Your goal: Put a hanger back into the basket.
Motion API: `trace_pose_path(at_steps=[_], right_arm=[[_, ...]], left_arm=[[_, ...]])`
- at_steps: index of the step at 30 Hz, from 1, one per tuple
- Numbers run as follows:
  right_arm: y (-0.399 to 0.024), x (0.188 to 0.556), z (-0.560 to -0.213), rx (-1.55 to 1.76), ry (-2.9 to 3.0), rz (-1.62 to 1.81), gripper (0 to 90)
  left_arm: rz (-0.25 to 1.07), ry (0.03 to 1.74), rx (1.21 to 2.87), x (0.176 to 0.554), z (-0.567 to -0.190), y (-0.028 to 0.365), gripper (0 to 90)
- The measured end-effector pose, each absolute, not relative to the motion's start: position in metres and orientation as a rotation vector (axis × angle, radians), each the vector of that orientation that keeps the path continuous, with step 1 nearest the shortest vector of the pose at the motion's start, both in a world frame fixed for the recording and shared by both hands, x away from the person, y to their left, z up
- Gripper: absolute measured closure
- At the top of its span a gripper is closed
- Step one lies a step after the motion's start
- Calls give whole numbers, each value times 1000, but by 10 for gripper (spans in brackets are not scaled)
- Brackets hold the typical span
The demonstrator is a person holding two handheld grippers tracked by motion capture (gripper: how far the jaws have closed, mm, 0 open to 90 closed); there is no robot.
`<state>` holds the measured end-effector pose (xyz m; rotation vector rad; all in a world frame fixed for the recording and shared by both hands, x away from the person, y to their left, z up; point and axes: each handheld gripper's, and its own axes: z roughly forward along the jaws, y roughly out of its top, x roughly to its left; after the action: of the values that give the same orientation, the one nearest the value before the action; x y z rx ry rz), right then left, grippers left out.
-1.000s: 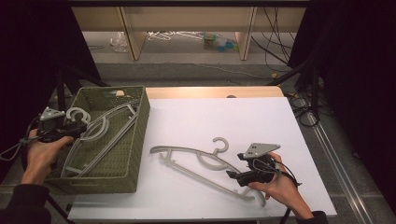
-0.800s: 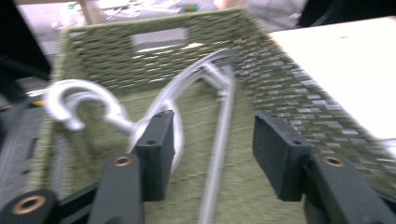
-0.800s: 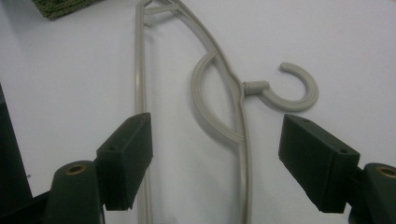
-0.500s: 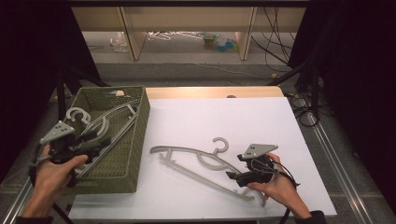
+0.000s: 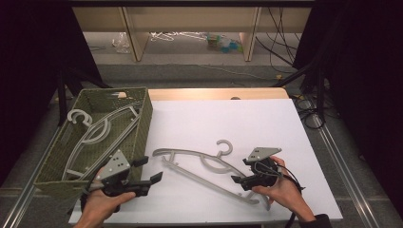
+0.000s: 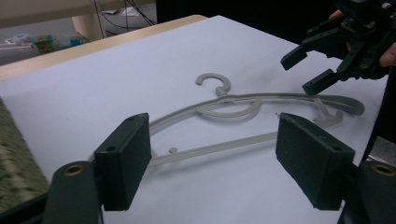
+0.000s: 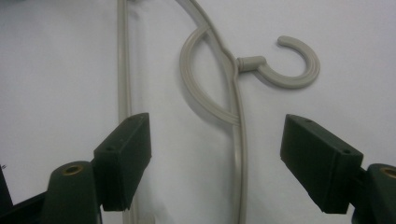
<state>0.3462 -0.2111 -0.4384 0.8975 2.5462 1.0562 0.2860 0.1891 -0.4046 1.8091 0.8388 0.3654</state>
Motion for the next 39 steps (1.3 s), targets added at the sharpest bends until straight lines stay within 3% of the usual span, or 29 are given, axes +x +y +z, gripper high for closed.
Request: trace_pose_path(at_steps=[4,16,25,34,39], right_arm=[[-210,346,-440,887,2551,1049,250],[-209,348,-449,910,2598,990,271],[-210,372,-465,1048,2719,812,419],[-203,381,-467,1007,2769,720,516],[-197,385,-465,969,2781,619,620]], left_arm=[[287,846,1775,281,-414,184,249],[303,803,1854,269,-433,165,211],[289,783,1892,268,-439,158,198],[308,741,1910,266,-439,160,192],[304,762,1903,265,-439,160,194]])
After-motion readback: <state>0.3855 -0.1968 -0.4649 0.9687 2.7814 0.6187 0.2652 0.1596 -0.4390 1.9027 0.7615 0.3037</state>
